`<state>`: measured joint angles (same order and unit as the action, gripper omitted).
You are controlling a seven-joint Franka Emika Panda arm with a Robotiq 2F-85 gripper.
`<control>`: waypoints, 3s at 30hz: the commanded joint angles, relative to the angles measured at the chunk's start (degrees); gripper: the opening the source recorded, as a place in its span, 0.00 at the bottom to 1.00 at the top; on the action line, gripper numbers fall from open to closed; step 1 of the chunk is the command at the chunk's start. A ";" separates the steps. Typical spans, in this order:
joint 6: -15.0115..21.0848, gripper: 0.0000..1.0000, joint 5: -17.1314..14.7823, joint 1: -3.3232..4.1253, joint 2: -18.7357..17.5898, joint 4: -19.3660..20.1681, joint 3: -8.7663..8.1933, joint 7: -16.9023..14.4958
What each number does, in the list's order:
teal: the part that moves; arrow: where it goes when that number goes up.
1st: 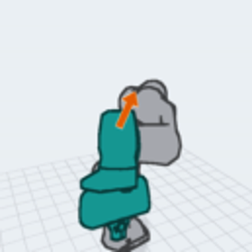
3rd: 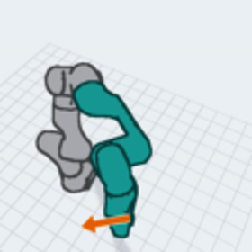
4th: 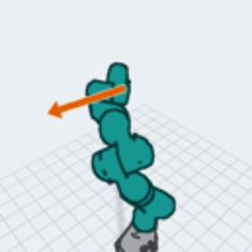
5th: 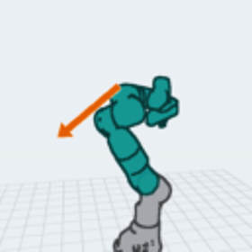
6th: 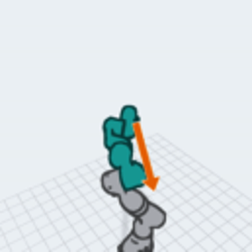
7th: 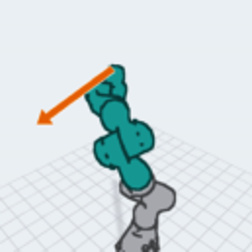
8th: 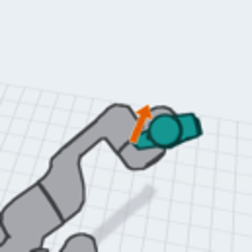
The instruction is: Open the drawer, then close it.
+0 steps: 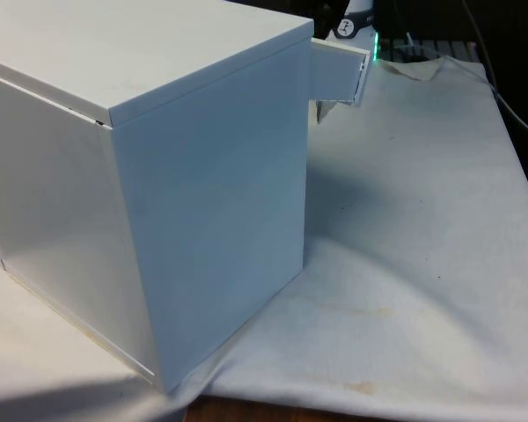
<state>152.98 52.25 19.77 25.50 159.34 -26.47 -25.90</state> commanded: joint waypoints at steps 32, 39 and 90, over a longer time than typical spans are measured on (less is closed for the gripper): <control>-0.52 0.00 12.43 -0.69 -1.49 -3.15 0.69 12.43; -0.40 0.00 15.01 -0.57 -2.92 -4.70 0.63 15.07; -6.99 0.00 28.13 0.29 -5.79 -9.57 2.35 30.19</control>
<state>146.28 78.67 20.40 20.11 150.80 -24.41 3.09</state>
